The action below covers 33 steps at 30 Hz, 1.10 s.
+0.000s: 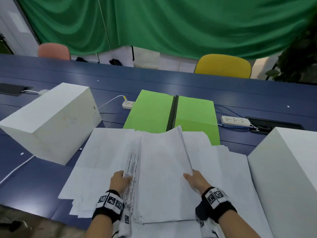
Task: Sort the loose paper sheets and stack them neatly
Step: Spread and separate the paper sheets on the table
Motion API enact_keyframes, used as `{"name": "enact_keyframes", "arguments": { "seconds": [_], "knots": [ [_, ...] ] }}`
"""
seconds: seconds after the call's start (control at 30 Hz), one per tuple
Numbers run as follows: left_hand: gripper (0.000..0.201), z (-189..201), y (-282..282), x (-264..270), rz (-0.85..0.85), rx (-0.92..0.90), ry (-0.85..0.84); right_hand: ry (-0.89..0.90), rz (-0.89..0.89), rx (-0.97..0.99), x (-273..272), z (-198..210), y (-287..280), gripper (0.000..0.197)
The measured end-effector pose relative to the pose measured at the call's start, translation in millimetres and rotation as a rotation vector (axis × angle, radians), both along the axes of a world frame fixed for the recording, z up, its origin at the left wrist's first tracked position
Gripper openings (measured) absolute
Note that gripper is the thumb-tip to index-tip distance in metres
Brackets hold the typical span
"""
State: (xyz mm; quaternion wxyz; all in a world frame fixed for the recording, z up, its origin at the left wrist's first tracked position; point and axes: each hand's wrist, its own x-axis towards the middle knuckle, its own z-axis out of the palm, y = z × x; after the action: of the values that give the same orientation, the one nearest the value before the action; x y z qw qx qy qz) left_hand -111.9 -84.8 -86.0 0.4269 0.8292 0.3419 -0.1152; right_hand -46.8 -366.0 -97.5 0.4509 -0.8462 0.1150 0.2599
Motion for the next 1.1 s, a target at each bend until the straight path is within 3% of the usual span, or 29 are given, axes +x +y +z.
{"name": "enact_keyframes", "arguments": {
  "seconds": [0.07,0.13,0.17,0.23,0.37,0.47,0.57,0.7,0.8,0.87,0.97,1.03,1.1],
  "knots": [
    [0.057,-4.4,7.1,-3.2,0.09,-0.036,-0.045,0.066,0.068,0.023,-7.6,6.6,4.9,0.043],
    [0.019,-5.9,12.3,-5.5,0.156,-0.036,-0.129,0.148,0.137,0.025,-16.7,7.8,14.8,0.045],
    [0.017,-5.7,13.3,-6.7,0.179,-0.042,-0.159,0.186,0.158,0.037,-21.0,6.3,20.6,0.043],
    [0.044,-10.4,18.7,-9.5,0.212,-0.036,-0.18,0.224,0.197,0.029,-28.2,4.6,33.8,0.042],
    [0.041,-11.5,27.6,-10.6,0.287,-0.245,-0.209,0.243,0.274,-0.039,-28.5,5.1,45.8,0.048],
    [0.029,-2.9,25.5,-9.5,0.143,-0.395,-0.156,0.23,0.284,-0.031,-26.3,1.1,57.2,0.049],
    [0.034,2.0,25.6,-7.6,-0.048,-0.236,-0.232,0.183,0.293,-0.071,-23.2,-1.1,70.7,0.052],
    [0.015,57.6,35.3,3.7,-0.215,-0.079,-0.529,0.062,0.142,0.082,-7.3,8.1,81.6,0.047],
    [0.014,118.0,47.2,8.0,-0.311,-0.097,-0.747,-0.026,-0.054,0.414,10.6,41.5,88.2,0.066],
    [0.016,149.1,50.8,6.7,-0.28,-0.182,-0.878,-0.091,-0.058,0.619,23.4,71.6,94.6,0.076],
    [0.033,169.9,54.9,9.0,-0.168,-0.251,-1.037,-0.203,0.078,0.823,38.8,119.2,106.5,0.052],
    [0.036,172.1,57.5,12.8,-0.095,-0.24,-1.113,-0.287,0.081,0.818,41.1,146.4,114.7,0.026],
    [0.039,171.2,59.3,16.3,-0.041,-0.216,-1.164,-0.412,0.044,0.767,40.9,163.1,120.7,0.016]
  ]
}}
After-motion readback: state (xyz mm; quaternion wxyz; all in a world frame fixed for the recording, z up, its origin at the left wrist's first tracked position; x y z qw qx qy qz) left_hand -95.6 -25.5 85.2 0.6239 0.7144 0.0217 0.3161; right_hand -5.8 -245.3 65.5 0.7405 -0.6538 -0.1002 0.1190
